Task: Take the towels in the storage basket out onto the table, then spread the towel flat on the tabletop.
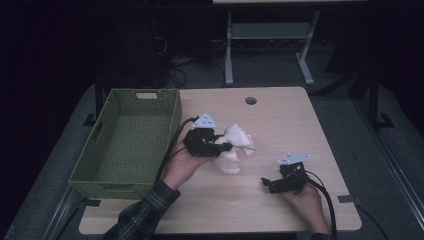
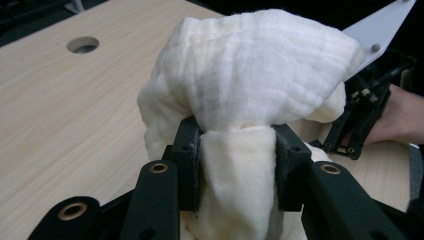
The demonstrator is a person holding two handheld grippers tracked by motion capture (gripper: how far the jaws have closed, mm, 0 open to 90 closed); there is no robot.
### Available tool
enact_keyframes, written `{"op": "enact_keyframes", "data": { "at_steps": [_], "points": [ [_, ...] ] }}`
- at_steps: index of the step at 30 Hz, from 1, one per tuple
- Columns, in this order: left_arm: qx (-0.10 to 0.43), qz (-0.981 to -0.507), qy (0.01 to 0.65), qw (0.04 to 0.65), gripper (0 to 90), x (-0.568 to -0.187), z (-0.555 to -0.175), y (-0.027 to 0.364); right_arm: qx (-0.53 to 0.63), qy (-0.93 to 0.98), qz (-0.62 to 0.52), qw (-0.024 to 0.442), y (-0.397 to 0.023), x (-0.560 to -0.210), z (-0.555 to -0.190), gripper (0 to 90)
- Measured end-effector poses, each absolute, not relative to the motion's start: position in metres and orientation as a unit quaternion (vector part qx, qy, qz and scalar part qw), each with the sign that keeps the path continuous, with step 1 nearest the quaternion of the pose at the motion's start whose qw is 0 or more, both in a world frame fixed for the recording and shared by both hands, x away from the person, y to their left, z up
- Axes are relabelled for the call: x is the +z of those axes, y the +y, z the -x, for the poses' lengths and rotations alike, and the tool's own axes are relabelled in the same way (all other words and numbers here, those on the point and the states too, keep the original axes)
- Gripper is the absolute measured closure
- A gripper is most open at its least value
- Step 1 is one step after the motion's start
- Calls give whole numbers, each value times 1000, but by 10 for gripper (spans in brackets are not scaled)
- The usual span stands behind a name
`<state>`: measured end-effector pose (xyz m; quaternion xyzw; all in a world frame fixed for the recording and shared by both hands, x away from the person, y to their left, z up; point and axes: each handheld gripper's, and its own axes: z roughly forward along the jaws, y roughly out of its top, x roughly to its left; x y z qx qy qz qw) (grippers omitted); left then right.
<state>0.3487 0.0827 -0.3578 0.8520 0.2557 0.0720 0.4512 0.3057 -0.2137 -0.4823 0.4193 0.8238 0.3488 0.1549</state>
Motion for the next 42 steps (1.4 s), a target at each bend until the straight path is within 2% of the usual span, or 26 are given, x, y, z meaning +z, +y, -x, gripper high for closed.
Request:
{"op": "enact_keyframes", "data": {
  "at_steps": [16, 20, 27, 36, 37, 39, 42],
  "points": [
    [44, -884, 253, 391, 604, -423, -353, 54, 348, 825, -417, 156, -214, -482, -306, 25],
    [38, -889, 258, 376, 562, -438, -355, 50, 348, 825, -418, 155, -214, -482, -306, 25],
    [44, -888, 258, 377, 409, -436, -355, 55, 348, 825, -417, 156, -214, -482, -306, 25],
    [56, -875, 260, 405, 366, -417, -347, 65, 346, 829, -414, 152, -215, -482, -306, 27],
    [56, -875, 260, 405, 366, -417, -347, 65, 344, 828, -416, 151, -214, -481, -306, 36],
    [58, -875, 255, 407, 382, -410, -341, 69, 342, 832, -411, 150, -214, -478, -305, 155],
    [55, -874, 252, 412, 408, -407, -333, 73, 358, 827, -409, 146, -215, -470, -302, 240]
  ]
}}
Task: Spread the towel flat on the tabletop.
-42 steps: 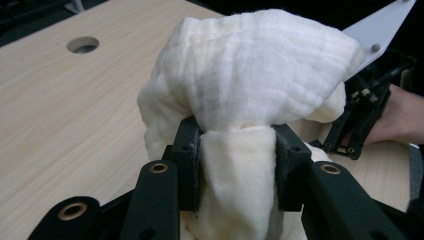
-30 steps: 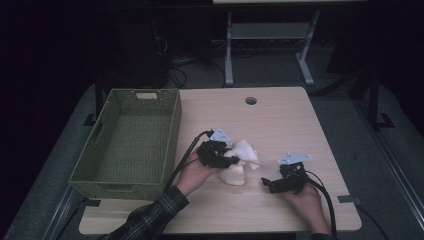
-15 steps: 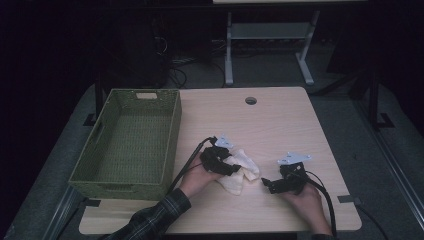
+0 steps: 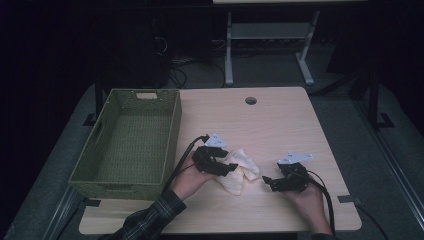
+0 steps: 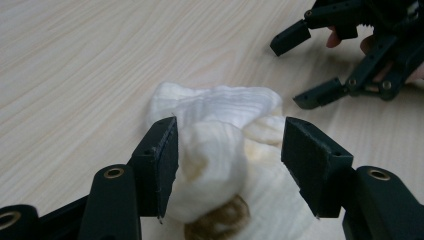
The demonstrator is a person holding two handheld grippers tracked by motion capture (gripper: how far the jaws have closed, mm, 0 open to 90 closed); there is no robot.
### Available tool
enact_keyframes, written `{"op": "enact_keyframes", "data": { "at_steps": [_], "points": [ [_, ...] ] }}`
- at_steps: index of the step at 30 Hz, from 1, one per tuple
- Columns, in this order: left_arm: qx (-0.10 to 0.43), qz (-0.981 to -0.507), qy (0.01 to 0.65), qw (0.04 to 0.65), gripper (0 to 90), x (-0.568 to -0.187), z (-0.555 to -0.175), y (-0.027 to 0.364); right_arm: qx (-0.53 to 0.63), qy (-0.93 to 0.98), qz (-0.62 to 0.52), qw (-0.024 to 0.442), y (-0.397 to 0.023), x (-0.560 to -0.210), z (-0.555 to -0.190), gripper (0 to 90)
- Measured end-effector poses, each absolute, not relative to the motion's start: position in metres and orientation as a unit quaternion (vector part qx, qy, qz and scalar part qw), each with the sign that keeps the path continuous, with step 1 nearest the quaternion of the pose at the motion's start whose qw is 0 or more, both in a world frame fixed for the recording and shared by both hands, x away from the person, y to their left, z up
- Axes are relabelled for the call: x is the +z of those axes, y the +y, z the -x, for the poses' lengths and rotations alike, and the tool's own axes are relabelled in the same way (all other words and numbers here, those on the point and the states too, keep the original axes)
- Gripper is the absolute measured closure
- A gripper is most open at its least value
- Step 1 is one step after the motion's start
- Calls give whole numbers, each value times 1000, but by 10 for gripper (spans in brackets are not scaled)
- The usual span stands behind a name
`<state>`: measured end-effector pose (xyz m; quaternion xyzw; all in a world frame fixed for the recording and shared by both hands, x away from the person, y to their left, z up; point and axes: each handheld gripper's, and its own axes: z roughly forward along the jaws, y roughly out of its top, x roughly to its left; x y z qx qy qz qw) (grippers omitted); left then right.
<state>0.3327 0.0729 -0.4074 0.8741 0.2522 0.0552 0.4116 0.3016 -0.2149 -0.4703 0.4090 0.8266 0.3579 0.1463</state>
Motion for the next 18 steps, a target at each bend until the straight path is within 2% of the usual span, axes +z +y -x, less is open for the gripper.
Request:
{"op": "enact_keyframes", "data": {
  "at_steps": [2, 9, 18],
  "points": [
    [57, -876, 248, 410, 420, -407, -326, 75, 388, 817, -403, 138, -216, -463, -299, 299],
    [56, -886, 230, 398, 435, -414, -308, 77, 430, 809, -385, 112, -211, -456, -302, 410],
    [64, -891, 218, 393, 453, -421, -287, 76, 415, 826, -368, 97, -197, -461, -307, 485]
  ]
}}
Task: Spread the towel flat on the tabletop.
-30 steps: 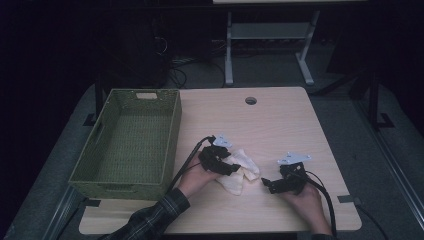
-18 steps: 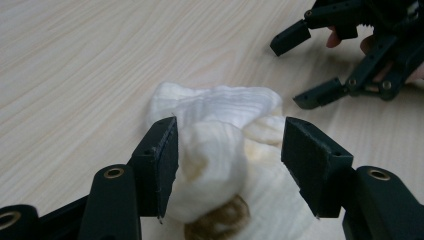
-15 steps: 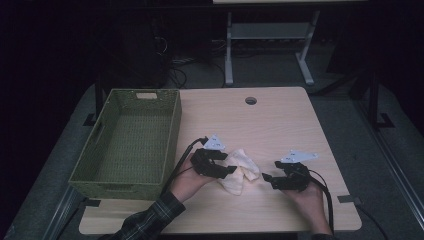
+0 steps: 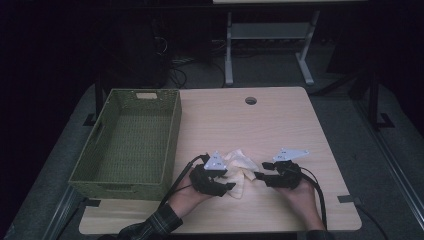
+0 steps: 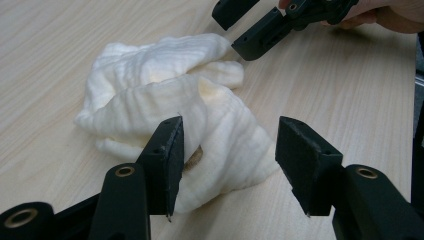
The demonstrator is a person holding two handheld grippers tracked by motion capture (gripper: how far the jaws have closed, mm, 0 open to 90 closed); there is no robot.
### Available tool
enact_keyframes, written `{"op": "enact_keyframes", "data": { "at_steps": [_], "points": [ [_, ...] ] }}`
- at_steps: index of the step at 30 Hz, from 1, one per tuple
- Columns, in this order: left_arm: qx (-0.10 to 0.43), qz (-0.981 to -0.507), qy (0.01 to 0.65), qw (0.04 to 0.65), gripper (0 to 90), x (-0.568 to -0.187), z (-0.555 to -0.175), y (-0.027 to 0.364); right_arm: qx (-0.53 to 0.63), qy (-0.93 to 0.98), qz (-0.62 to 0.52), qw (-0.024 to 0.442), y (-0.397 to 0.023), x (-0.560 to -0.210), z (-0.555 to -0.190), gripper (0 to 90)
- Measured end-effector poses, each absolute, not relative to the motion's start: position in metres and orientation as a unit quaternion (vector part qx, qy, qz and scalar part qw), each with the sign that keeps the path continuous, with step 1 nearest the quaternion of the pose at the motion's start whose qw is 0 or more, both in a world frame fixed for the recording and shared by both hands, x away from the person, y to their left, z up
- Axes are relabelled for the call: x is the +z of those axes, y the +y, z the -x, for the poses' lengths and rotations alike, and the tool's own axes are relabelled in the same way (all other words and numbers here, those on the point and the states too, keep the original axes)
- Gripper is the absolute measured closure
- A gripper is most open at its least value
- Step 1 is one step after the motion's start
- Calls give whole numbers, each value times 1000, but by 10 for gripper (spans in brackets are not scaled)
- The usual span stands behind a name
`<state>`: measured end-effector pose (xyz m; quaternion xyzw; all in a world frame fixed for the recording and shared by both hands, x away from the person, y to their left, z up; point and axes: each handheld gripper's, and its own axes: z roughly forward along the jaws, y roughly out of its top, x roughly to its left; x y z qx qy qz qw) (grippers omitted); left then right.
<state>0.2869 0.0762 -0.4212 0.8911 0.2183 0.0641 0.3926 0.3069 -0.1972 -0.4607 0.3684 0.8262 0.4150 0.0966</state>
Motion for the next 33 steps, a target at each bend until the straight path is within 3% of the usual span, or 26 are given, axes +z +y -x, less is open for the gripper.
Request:
{"op": "enact_keyframes", "data": {
  "at_steps": [6, 21, 24, 29, 33],
  "points": [
    [52, -894, 201, 397, 491, -425, -279, 66, 436, 825, -352, 72, -195, -457, -301, 573],
    [54, -917, 179, 353, 479, -465, -285, 45, 394, 851, -339, 71, -174, -471, -307, 650],
    [68, -921, 173, 343, 551, -464, -286, 45, 386, 855, -336, 84, -171, -472, -306, 700],
    [64, -916, 185, 351, 791, -464, -295, 48, 376, 859, -333, 101, -170, -471, -306, 827],
    [47, -915, 185, 355, 840, -461, -300, 49, 375, 858, -335, 106, -171, -469, -305, 842]
  ]
}}
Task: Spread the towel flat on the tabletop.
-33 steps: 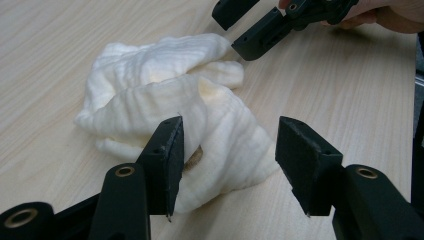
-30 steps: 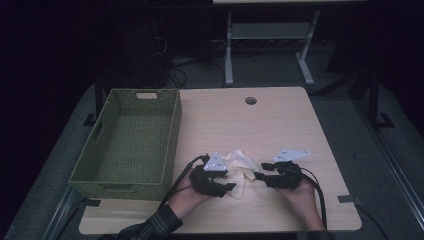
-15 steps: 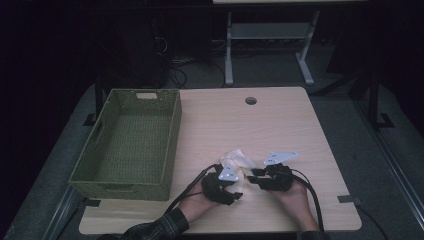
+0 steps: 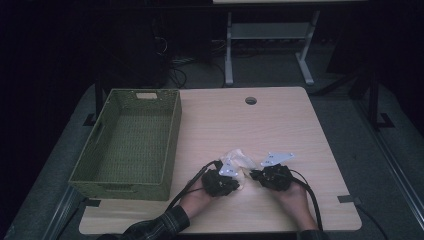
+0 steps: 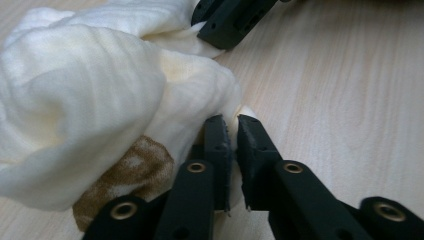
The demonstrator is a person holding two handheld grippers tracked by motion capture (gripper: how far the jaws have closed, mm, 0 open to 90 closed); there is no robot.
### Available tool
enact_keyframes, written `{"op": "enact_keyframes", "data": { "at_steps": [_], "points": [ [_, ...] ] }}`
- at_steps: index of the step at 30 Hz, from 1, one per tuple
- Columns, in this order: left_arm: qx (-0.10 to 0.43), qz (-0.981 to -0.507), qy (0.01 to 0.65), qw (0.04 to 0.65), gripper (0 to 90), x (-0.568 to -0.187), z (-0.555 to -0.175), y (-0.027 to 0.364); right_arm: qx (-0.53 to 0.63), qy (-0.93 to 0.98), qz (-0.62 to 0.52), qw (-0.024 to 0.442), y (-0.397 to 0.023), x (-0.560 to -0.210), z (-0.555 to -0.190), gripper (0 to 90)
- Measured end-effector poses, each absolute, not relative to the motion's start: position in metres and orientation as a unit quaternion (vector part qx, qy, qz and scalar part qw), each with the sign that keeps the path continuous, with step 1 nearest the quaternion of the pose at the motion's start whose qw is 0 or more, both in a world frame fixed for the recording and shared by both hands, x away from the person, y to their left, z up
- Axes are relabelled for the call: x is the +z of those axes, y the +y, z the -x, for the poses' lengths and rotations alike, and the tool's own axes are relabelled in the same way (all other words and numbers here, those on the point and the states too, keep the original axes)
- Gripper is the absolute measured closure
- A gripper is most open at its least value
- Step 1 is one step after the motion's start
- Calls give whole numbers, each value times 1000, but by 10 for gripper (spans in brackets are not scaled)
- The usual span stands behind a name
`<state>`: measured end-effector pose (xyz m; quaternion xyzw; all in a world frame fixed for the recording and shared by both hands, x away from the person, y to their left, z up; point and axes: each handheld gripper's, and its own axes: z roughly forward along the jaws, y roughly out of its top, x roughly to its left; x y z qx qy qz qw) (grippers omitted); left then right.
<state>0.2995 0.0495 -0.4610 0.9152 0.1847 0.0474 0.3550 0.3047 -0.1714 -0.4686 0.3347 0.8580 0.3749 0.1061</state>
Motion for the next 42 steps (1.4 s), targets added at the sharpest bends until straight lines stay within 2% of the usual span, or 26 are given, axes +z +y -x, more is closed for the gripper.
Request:
{"op": "enact_keyframes", "data": {
  "at_steps": [9, 19, 42],
  "points": [
    [42, -883, 203, 421, 847, -431, -307, 66, 401, 839, -345, 130, -196, -452, -307, 843],
    [63, -860, 225, 455, 849, -408, -318, 86, 418, 815, -370, 154, -221, -440, -311, 847],
    [108, -841, 280, 450, 860, -400, -330, 106, 410, 767, -448, 209, -295, -428, -308, 851]
  ]
}}
